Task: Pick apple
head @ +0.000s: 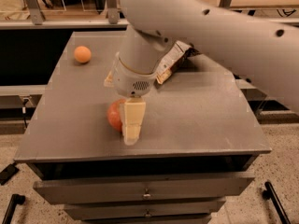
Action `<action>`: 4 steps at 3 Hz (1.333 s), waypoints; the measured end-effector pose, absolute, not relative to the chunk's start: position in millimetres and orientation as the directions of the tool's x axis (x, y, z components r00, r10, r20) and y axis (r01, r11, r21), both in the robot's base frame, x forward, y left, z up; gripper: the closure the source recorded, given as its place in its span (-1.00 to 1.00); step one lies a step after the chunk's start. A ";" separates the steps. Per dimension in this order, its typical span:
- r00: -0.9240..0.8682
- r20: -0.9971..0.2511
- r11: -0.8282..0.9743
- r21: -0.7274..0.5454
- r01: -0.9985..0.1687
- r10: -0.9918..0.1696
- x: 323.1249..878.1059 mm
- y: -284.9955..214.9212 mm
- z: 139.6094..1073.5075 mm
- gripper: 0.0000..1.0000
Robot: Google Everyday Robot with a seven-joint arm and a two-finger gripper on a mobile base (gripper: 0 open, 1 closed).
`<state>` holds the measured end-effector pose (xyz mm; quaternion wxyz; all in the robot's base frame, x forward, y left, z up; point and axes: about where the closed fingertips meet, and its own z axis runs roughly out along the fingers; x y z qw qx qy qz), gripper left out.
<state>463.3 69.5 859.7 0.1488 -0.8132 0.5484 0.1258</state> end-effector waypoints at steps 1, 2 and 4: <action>0.368 -0.368 -0.357 -0.102 -0.929 -0.854 462.6 70.6 858.0 -0.89; 0.370 -0.367 -0.359 -0.102 -0.928 -0.853 462.0 71.4 857.9 -0.42; 0.383 -0.398 -0.362 -0.131 -0.923 -0.834 461.0 71.6 867.9 0.49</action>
Offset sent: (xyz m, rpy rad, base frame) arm -0.0004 0.0008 -0.0016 -0.0010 0.0024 0.0018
